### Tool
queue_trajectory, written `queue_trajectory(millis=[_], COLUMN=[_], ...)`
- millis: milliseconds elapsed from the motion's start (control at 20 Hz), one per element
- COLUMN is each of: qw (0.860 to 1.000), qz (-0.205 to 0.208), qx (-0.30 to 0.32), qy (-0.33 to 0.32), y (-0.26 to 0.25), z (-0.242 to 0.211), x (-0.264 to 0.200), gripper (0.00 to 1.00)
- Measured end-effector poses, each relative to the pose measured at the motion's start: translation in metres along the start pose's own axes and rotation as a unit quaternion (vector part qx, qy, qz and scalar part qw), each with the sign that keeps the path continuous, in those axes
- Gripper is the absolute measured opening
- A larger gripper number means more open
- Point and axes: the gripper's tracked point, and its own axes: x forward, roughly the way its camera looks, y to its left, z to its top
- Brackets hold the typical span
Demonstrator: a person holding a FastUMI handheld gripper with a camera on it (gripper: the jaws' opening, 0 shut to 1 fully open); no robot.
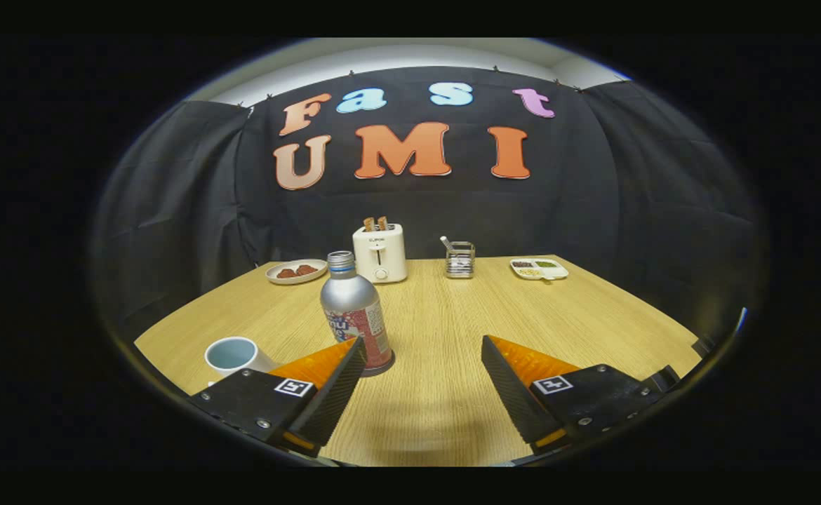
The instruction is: Take the bottle from table, then pour the juice into the cup, finally place the bottle on the coaster
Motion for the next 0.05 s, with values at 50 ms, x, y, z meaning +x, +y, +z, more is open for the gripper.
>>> queue_trajectory(millis=[50], qw=[1.000], qz=[0.000], qx=[-0.001], qy=[0.003], y=[0.0003], z=[-0.0021], x=[0.0002], gripper=[0.98])
